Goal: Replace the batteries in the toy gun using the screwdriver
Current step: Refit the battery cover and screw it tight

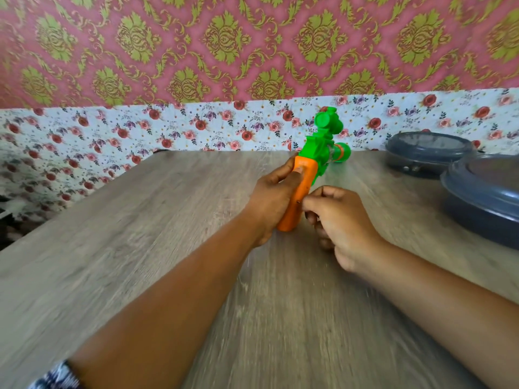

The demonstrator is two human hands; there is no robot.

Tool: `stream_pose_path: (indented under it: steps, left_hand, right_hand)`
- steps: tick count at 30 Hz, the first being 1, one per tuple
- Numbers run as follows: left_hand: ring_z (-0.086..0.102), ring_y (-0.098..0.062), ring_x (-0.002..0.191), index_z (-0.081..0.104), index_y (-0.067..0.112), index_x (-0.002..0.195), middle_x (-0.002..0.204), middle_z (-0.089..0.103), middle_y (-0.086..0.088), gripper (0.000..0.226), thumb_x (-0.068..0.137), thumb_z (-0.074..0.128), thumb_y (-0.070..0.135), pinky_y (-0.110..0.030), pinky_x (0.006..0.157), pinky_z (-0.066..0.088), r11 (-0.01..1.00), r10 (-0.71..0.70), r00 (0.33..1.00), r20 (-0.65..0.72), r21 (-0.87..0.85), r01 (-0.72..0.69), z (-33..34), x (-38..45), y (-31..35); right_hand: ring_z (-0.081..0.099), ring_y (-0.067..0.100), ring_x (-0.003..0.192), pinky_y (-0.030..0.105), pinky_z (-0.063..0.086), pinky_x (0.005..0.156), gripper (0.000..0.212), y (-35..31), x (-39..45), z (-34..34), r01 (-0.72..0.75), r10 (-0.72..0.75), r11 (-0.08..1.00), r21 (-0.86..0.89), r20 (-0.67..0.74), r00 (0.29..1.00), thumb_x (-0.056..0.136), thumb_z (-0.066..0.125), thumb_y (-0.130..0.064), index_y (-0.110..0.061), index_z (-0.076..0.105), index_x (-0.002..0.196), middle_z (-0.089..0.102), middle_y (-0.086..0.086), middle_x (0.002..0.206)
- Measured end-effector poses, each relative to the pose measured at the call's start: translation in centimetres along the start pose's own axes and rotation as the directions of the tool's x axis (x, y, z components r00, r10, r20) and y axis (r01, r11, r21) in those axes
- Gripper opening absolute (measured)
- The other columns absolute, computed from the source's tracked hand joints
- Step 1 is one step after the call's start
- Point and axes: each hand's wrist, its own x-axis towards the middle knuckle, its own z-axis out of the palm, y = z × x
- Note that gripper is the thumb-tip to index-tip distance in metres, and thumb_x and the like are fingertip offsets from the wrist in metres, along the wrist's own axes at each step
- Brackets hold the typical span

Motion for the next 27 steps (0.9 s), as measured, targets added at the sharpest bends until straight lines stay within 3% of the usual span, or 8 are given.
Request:
stream_pose_path:
  steps: [3, 8, 9, 12, 15, 18, 23, 27]
  left_hand:
    - [0.062, -0.027, 0.110, 0.046, 0.031, 0.138, 0.119, 0.065, -0.004, 0.040, 0.097, 0.047, 0.030, -0.049, 0.098, 0.048, 0.999, -0.051, 0.999, -0.011, -0.017, 0.051, -0.3, 0.3, -0.2]
    - [0.062, -0.026, 0.110, 0.048, 0.028, 0.137, 0.124, 0.063, -0.008, 0.040, 0.097, 0.046, 0.032, -0.046, 0.097, 0.048, 0.998, -0.051, 0.999, -0.007, -0.029, 0.050, -0.6, 0.4, -0.3]
    - [0.061, -0.025, 0.111, 0.047, 0.027, 0.138, 0.126, 0.062, -0.008, 0.041, 0.097, 0.046, 0.033, -0.047, 0.098, 0.048, 0.998, -0.056, 0.998, -0.010, -0.037, 0.055, -0.7, 0.4, -0.5]
    - [0.060, -0.024, 0.114, 0.049, 0.027, 0.136, 0.126, 0.062, -0.006, 0.041, 0.096, 0.046, 0.035, -0.048, 0.102, 0.045, 0.998, -0.048, 0.999, -0.007, -0.046, 0.048, -0.7, 0.6, -0.8]
    - [0.059, -0.027, 0.116, 0.051, 0.029, 0.134, 0.126, 0.063, -0.007, 0.041, 0.094, 0.049, 0.036, -0.049, 0.103, 0.043, 0.999, -0.034, 0.999, 0.014, -0.042, 0.035, -0.6, 0.7, -1.0]
    - [0.058, -0.030, 0.117, 0.054, 0.029, 0.131, 0.123, 0.065, -0.009, 0.036, 0.096, 0.049, 0.032, -0.048, 0.102, 0.045, 0.998, -0.036, 0.999, -0.009, -0.044, 0.035, -0.3, 0.3, -0.8]
    - [0.059, -0.026, 0.116, 0.052, 0.030, 0.133, 0.125, 0.064, -0.007, 0.038, 0.095, 0.051, 0.032, -0.045, 0.103, 0.045, 1.000, 0.022, 0.999, -0.035, -0.005, -0.022, 0.2, -0.1, -0.6]
    - [0.060, -0.023, 0.115, 0.049, 0.028, 0.136, 0.127, 0.063, -0.006, 0.044, 0.092, 0.050, 0.032, -0.047, 0.103, 0.044, 0.998, 0.053, 0.998, -0.027, 0.019, -0.053, 0.1, 0.2, -1.0]
  right_hand:
    - [0.039, 0.008, 0.040, 0.023, 0.031, 0.042, 0.018, 0.3, 0.4, -0.7, 0.229, -0.229, 0.933, -0.277, 0.033, 0.973, 0.074, 0.059, -0.010, -0.005, 0.049, 0.059, 0.047, 0.006, 0.053]
    - [0.047, 0.009, 0.053, 0.030, 0.042, 0.056, 0.022, -0.3, 0.8, -1.9, 0.602, -0.533, 0.571, -0.558, 0.306, 0.789, 0.073, 0.063, -0.010, -0.019, 0.046, 0.062, 0.050, -0.004, 0.057]
    - [0.051, 0.014, 0.057, 0.033, 0.045, 0.056, 0.018, -0.5, 0.9, -2.1, 0.666, -0.570, 0.456, -0.590, 0.382, 0.728, 0.075, 0.060, -0.012, -0.021, 0.046, 0.065, 0.052, -0.003, 0.061]
    - [0.058, 0.026, 0.059, 0.032, 0.043, 0.043, 0.010, -1.1, 0.9, -3.0, 0.713, -0.644, -0.082, -0.696, 0.583, 0.495, 0.080, 0.049, -0.022, -0.019, 0.056, 0.073, 0.058, 0.000, 0.071]
    - [0.057, 0.025, 0.054, 0.029, 0.038, 0.036, 0.005, -1.6, 0.4, -3.4, 0.636, -0.617, -0.322, -0.702, 0.665, 0.421, 0.078, 0.058, -0.015, -0.016, 0.061, 0.074, 0.059, 0.001, 0.072]
    - [0.055, 0.024, 0.049, 0.026, 0.032, 0.035, 0.009, -1.2, 0.2, -3.2, 0.625, -0.607, -0.375, -0.684, 0.691, 0.392, 0.072, 0.064, -0.008, -0.014, 0.057, 0.071, 0.057, 0.003, 0.070]
    - [0.054, 0.026, 0.041, 0.022, 0.026, 0.035, 0.012, -1.2, 0.2, -2.8, 0.648, -0.626, -0.318, -0.692, 0.667, 0.405, 0.067, 0.064, -0.006, -0.013, 0.053, 0.068, 0.056, 0.004, 0.066]
    - [0.053, 0.030, 0.042, 0.024, 0.031, 0.036, 0.012, -0.8, 0.4, -2.5, 0.690, -0.646, -0.150, -0.708, 0.599, 0.474, 0.074, 0.042, -0.017, -0.014, 0.052, 0.068, 0.056, 0.003, 0.065]
